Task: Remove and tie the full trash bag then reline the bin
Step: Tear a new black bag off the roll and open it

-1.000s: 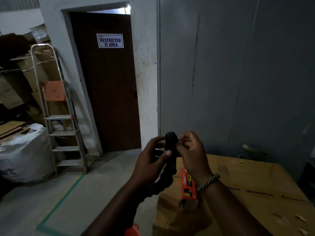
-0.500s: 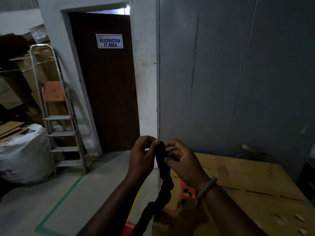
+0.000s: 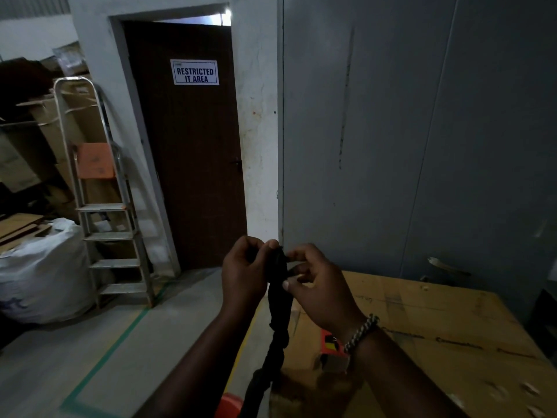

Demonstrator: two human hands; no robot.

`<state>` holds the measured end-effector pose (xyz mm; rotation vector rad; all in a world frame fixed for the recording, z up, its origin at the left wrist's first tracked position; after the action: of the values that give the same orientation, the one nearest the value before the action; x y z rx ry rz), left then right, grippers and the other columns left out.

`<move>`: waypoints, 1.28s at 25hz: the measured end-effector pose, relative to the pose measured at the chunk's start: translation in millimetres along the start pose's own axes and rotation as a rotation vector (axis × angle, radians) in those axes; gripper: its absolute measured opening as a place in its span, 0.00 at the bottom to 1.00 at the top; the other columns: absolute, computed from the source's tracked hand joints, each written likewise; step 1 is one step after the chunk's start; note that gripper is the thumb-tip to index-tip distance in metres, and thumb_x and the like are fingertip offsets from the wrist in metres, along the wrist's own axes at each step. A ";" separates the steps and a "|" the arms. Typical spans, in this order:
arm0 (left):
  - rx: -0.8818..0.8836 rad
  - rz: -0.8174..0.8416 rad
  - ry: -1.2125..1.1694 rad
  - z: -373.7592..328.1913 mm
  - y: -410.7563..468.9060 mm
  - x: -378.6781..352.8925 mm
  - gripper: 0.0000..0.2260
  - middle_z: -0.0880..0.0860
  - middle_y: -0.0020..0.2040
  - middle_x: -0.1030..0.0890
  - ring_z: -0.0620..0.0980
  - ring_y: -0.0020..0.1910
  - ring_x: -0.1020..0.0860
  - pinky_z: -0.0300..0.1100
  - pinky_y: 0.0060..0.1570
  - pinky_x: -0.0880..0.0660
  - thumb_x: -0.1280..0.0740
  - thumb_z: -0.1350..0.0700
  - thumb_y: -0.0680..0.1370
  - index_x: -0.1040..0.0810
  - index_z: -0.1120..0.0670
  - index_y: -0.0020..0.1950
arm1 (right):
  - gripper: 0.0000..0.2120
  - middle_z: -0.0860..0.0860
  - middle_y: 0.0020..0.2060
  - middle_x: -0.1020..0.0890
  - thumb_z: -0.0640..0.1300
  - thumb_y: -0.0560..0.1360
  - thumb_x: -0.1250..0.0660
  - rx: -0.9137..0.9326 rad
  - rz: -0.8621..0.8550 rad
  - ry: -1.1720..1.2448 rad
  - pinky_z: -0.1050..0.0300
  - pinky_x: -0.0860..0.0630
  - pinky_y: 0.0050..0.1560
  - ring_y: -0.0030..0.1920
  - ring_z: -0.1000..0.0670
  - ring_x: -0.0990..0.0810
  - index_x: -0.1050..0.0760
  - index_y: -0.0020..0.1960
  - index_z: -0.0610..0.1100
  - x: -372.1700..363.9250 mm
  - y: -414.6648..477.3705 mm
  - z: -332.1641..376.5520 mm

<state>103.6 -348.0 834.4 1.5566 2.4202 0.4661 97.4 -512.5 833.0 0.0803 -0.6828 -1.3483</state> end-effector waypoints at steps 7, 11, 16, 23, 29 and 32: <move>0.034 0.335 -0.149 -0.7 -13.2 -22.5 0.07 0.54 0.47 0.14 0.52 0.48 0.15 0.44 0.45 0.19 0.32 0.60 0.80 0.17 0.56 0.58 | 0.14 0.56 0.45 0.15 0.34 0.76 0.28 0.044 -0.243 0.018 0.59 0.15 0.48 0.48 0.59 0.16 0.21 0.54 0.52 28.4 11.6 4.2; 0.009 0.480 -0.122 4.8 -20.1 -32.8 0.22 0.57 0.55 0.16 0.58 0.54 0.16 0.59 0.54 0.19 0.25 0.65 0.74 0.22 0.49 0.66 | 0.09 0.55 0.43 0.16 0.36 0.78 0.29 0.045 -0.323 0.009 0.57 0.16 0.44 0.45 0.58 0.16 0.22 0.51 0.50 38.7 16.8 1.8; -0.005 0.486 -0.080 0.3 -19.9 -34.1 0.30 0.55 0.55 0.18 0.56 0.52 0.17 0.57 0.52 0.17 0.27 0.68 0.75 0.27 0.42 0.69 | 0.03 0.54 0.44 0.16 0.42 0.81 0.32 0.008 -0.292 0.032 0.54 0.16 0.49 0.48 0.57 0.17 0.20 0.50 0.47 36.0 18.9 -5.8; -0.098 0.412 -0.021 -14.0 -17.8 -36.0 0.06 0.53 0.50 0.15 0.50 0.50 0.15 0.48 0.49 0.17 0.33 0.55 0.81 0.18 0.50 0.57 | 0.10 0.49 0.38 0.17 0.47 0.80 0.34 -0.066 -0.165 0.146 0.41 0.17 0.47 0.43 0.48 0.16 0.19 0.43 0.44 27.2 19.7 -11.0; 0.061 0.321 -0.139 -6.7 -10.9 -28.6 0.10 0.58 0.42 0.16 0.54 0.42 0.16 0.51 0.47 0.18 0.36 0.56 0.84 0.19 0.59 0.50 | 0.11 0.45 0.36 0.17 0.42 0.81 0.33 -0.102 -0.122 0.183 0.51 0.19 0.44 0.40 0.48 0.17 0.21 0.42 0.39 22.2 18.5 -11.7; 0.091 0.272 -0.166 -1.7 -9.9 -27.2 0.10 0.63 0.44 0.17 0.57 0.43 0.17 0.56 0.47 0.19 0.37 0.56 0.84 0.20 0.60 0.50 | 0.07 0.46 0.38 0.15 0.43 0.80 0.33 -0.114 -0.142 0.138 0.43 0.16 0.47 0.42 0.45 0.15 0.20 0.45 0.43 21.5 18.2 -15.5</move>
<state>105.8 -376.8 832.7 1.8934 2.1445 0.2625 122.1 -532.6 837.1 0.1308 -0.4899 -1.5002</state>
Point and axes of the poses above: each hand's wrist, its own y-axis towards the middle knuckle, its own x-axis out of the back of the hand, z = x × y, the point moved 7 cm from there along y, towards the middle knuckle
